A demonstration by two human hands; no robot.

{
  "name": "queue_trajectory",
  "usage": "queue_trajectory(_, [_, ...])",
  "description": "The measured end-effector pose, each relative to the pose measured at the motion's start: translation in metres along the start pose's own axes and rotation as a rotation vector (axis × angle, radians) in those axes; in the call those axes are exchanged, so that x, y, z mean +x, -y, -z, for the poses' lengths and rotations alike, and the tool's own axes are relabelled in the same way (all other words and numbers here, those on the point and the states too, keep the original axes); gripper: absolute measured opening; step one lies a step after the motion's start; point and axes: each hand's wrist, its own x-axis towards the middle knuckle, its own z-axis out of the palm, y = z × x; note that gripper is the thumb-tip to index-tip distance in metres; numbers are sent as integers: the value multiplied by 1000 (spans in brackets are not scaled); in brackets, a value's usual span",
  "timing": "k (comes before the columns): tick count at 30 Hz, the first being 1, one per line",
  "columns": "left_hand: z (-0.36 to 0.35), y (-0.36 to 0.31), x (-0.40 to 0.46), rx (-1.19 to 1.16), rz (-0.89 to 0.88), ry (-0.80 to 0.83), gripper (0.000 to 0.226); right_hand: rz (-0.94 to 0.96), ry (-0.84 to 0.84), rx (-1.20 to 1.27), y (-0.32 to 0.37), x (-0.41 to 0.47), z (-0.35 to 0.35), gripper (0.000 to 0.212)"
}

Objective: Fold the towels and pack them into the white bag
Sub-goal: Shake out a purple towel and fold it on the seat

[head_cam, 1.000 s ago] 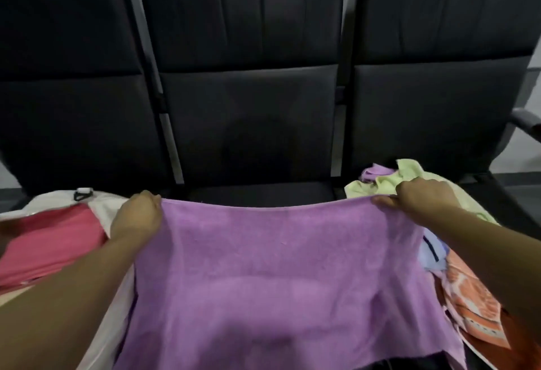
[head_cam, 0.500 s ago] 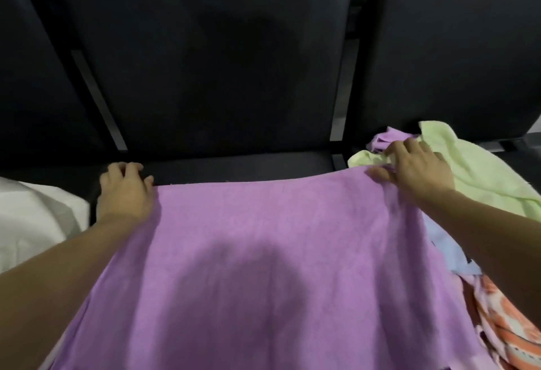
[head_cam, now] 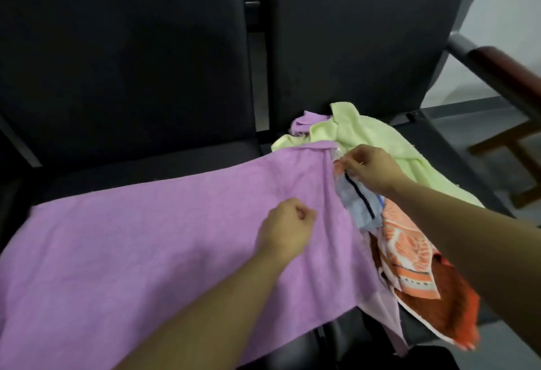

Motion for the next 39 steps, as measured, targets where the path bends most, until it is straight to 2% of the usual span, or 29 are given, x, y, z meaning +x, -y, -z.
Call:
queue_trajectory(3, [-44, -21, -17, -141, 13, 177, 5, -97, 152, 167, -7, 0, -12, 27])
queue_trajectory(6, [-72, -33, -28, -139, 12, 256, 4, -84, 98, 263, -6, 4, -18, 26])
queue_trajectory(10, [-91, -35, -25, 163, 0, 151, 30, 19, -1, 317, 2, 10, -21, 16])
queue_trajectory(14, [-100, -38, -21, 367, 13, 85, 48, 111, 37, 255, 3, 20, -26, 21])
queue_trajectory(18, [-102, -43, -16, 566, -47, 110, 52, 165, 85, 146, 5, 30, -25, 33])
queue_trajectory(22, [-108, -43, -19, 610, -78, 109, 37, 152, 89, 17, 4, 37, -22, 42])
queue_trajectory(28, [-107, -39, -17, 480, -70, 127, 26, 59, -50, 194, 4, 38, -17, 29])
queue_trajectory(31, [-104, -33, -16, 412, -51, 162, 32, 26, -25, 240, 7, 40, -19, 46])
queue_trajectory(34, [-102, -20, -10, 146, 0, 252, 30, 20, -42, 257, 11, 44, -22, 54])
queue_trajectory(36, [-97, -12, -8, -81, 58, 316, 21, -5, -39, 251, 13, 47, -25, 45])
queue_trajectory(39, [-91, -7, -8, -251, 94, 327, 22, -59, -69, 196, 13, 49, -29, 27])
